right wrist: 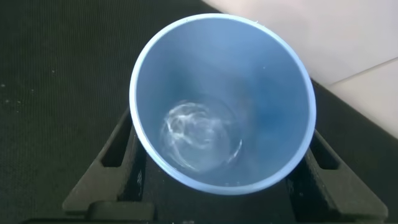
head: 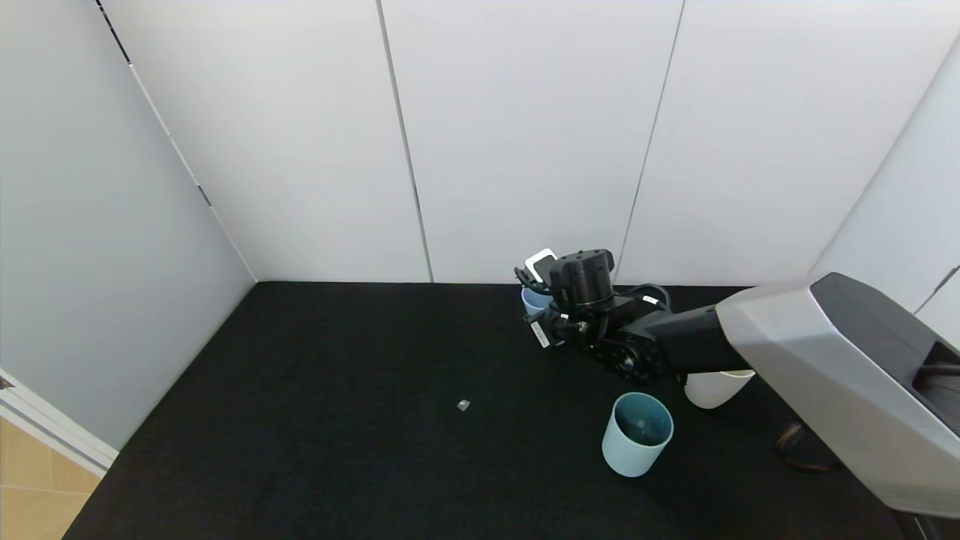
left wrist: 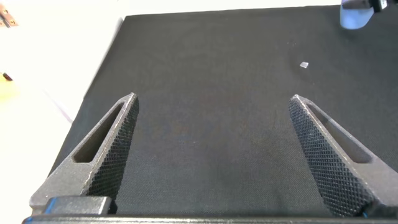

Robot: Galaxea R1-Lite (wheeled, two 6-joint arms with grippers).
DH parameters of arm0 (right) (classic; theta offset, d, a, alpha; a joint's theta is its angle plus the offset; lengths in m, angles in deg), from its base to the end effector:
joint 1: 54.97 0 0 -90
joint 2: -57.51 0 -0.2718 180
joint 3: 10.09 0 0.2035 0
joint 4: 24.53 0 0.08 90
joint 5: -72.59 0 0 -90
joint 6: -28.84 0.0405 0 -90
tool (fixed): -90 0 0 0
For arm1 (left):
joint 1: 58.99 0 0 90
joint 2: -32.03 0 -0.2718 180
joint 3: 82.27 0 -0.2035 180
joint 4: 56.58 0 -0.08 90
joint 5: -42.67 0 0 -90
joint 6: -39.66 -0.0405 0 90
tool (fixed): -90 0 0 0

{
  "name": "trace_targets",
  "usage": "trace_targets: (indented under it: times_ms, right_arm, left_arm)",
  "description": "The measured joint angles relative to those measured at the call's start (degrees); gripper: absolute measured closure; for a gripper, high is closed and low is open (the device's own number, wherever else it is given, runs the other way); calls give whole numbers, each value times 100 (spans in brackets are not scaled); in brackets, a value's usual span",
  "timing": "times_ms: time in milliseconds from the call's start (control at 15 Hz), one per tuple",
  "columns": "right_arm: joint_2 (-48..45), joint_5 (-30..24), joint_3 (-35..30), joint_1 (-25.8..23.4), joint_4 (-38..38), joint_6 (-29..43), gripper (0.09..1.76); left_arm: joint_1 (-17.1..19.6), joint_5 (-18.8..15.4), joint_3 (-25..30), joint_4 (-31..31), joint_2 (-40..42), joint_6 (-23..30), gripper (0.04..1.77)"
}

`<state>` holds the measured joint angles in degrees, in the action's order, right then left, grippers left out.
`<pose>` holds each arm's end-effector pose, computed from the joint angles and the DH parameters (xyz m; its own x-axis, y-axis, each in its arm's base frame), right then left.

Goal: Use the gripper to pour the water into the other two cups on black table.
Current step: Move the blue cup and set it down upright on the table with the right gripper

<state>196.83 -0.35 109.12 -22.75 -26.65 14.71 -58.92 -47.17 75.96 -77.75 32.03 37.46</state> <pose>0.4354 0.2603 0.0623 0.9051 0.2236 -0.3617 -0.3496 0.8755 -0.3336 0.0377 0.0002 0.0767 0.9999 0.0040 0.0105 -0.0044 0.9993 0.0384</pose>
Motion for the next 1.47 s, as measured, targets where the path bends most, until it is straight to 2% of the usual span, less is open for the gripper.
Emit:
trace_targets:
  times_ms: [667,933,1467]
  right_arm:
    - [80,0,18,-50,-146,286,58]
    - [89,-2,5,-26,-141,335,39]
    - [56,9,18,-44,-150,339,23]
  left_arm:
    - [0,0,0,0,2,0,9]
    - [0,0,0,0,0,0,9]
    - [0,0,0,-2,0,0,9]
